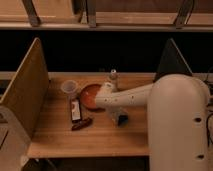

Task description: Wipe the white sponge on the table

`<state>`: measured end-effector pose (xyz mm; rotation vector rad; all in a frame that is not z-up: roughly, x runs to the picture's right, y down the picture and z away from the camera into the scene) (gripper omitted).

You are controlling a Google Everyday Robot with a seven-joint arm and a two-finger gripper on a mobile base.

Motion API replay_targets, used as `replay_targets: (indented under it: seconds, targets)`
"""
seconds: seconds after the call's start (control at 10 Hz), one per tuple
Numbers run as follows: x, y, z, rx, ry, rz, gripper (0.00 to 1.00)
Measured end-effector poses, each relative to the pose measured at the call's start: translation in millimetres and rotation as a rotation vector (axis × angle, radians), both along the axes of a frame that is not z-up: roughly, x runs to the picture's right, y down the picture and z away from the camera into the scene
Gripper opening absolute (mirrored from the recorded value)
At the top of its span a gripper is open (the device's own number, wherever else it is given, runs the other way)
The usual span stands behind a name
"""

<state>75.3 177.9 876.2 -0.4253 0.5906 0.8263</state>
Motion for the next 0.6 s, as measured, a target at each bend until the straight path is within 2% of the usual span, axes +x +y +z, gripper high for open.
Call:
replay_targets:
  seconds: [0.2,0.4,0.6]
  targets:
    - [-35,2,1.1,0.000,-0.074,-0.006,0.00]
    - [-68,13,-13.1,-0.004,-0.148,-0.031,0.00]
    - [-82,30,-31.7,-0.026,-0.175,-0.070,0.00]
